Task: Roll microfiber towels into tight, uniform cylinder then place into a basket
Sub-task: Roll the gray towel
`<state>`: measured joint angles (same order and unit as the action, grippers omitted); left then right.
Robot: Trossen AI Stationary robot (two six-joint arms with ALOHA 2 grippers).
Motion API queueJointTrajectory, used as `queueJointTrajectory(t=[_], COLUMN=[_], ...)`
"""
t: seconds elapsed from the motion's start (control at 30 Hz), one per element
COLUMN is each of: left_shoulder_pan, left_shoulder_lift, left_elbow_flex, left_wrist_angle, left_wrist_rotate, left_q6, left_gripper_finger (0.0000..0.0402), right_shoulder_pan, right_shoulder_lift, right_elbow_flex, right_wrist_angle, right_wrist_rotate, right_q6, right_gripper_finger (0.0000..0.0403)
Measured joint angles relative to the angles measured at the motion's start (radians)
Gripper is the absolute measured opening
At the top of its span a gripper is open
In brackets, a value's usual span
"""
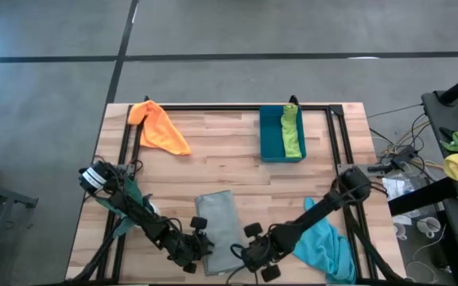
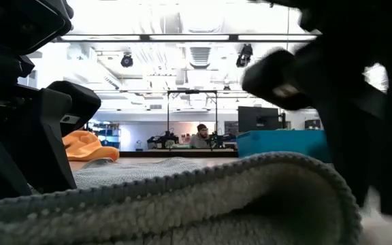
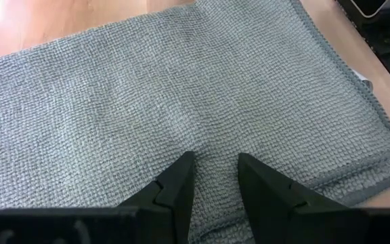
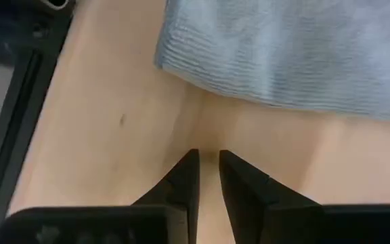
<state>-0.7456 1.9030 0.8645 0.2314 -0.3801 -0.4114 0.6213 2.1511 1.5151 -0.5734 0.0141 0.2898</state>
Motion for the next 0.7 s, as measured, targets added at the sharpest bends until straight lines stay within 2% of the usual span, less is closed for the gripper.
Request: queueJointTrajectory(t=[0.2, 0.33, 0.53, 0.7], left_shoulder_pan=[0.005, 0.007, 0.008, 0.008], left_shoulder_lift=[-0.003, -0.005, -0.005, -0.005], left_elbow_flex=[-0.001, -0.001, -0.001, -0.002], left_wrist_angle=[-0.005, -0.004, -0.006, -0.008], left_wrist_rotate=[0.005, 0.002, 0.005, 0.008], left_q6=[0.003, 0.003, 0.006, 0.010], left_gripper_finger=[0.0102, 0.0102, 0.0102, 0.0102], right_shoulder_pan=[0.000, -0.003, -0.001, -0.001], right_shoulder_lift=[0.052, 0.087, 0.101, 0.078], right_elbow_flex=[-0.012, -0.012, -0.014, -0.002], right_wrist_angle=[0.226, 0.383, 0.475, 0.464], right_wrist_rotate=[-0.056, -0.038, 0.073, 0.195], right_q6=[0.141, 0.257, 0.603, 0.637], right_gripper_finger=[0.0052, 0.0052, 0.0051, 0.0051])
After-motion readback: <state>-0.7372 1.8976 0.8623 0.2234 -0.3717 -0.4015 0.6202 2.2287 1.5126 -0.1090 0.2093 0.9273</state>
